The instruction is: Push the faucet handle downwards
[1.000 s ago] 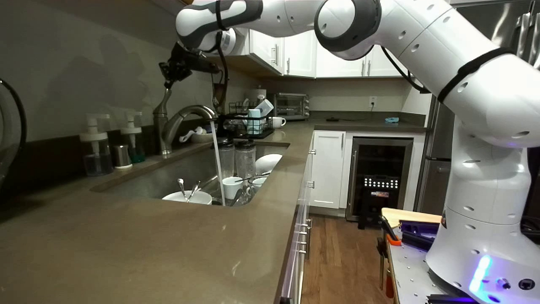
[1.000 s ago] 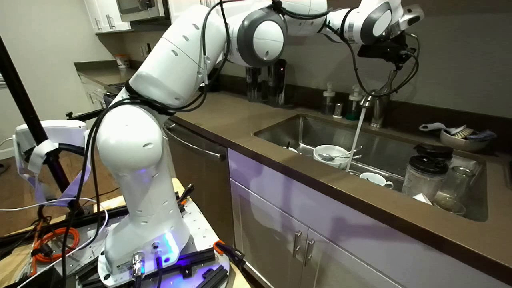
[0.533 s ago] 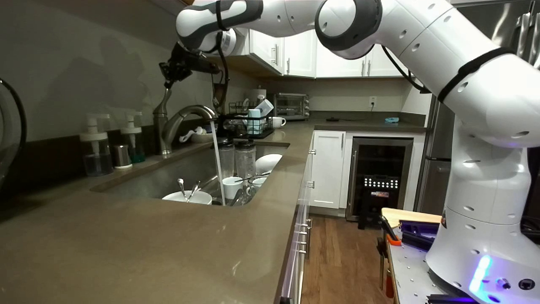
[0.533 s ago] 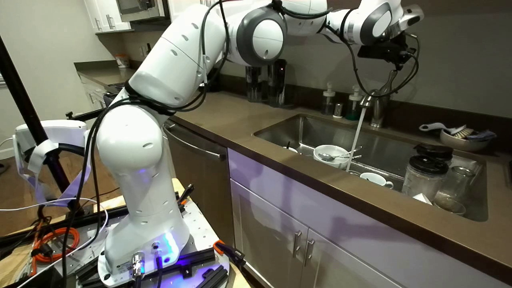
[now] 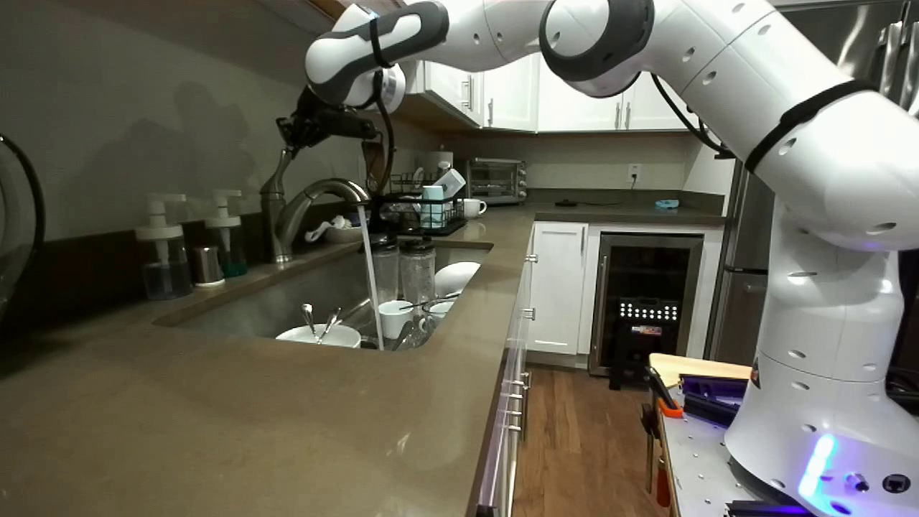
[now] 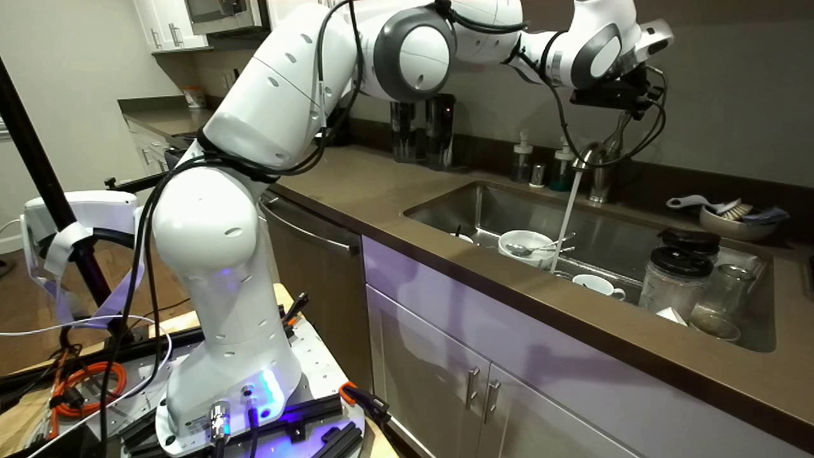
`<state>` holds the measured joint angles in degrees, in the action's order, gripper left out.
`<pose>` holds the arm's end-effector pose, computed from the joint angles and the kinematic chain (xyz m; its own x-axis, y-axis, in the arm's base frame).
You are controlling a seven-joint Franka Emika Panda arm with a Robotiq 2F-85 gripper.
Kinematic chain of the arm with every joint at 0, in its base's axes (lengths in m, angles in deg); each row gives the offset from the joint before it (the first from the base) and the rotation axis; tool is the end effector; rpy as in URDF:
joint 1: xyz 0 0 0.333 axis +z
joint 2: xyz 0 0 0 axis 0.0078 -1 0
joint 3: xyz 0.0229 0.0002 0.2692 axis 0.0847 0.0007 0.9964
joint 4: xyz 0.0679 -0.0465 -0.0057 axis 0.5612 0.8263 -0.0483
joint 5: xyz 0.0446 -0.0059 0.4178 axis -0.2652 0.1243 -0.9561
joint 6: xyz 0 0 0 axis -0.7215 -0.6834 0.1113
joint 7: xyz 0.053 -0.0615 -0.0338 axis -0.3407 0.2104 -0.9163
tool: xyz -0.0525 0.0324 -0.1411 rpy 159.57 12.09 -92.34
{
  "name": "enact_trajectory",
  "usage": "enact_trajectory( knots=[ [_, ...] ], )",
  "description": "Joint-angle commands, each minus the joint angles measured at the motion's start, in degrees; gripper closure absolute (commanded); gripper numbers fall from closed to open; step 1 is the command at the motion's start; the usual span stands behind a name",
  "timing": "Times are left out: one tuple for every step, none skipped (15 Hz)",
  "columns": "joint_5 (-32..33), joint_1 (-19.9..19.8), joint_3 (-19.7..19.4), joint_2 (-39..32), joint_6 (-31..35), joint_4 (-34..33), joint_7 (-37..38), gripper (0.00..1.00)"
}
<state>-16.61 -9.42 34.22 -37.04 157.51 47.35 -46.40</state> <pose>0.8246 -0.1353 0.4374 0.6558 -0.0891 0.7497 -0.1294 -0.9916 -0.0047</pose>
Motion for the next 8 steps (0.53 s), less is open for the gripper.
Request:
enact_trajectory(
  knots=[
    [-1.15,-1.39,2.02,4.57,0.77,7.03,-3.19,0.96],
    [-1.04,-1.56,2.19,5.44,0.31,8.09,-3.33,0.96],
    [-0.99,-1.7,2.4,6.14,0.54,9.14,-3.48,0.96],
    [-0.92,-1.81,2.55,6.77,1.45,10.19,-3.64,0.96],
    [-0.83,-1.78,2.47,7.26,2.77,11.07,-3.59,0.96],
    [-0.72,-1.31,1.7,7.19,5.71,11.48,-3.09,0.96],
    [-0.91,-1.37,1.92,7.55,7.34,12.2,-3.11,0.96],
    [-0.72,-1.21,1.82,7.75,9.69,12.96,-2.91,0.96]
  ],
)
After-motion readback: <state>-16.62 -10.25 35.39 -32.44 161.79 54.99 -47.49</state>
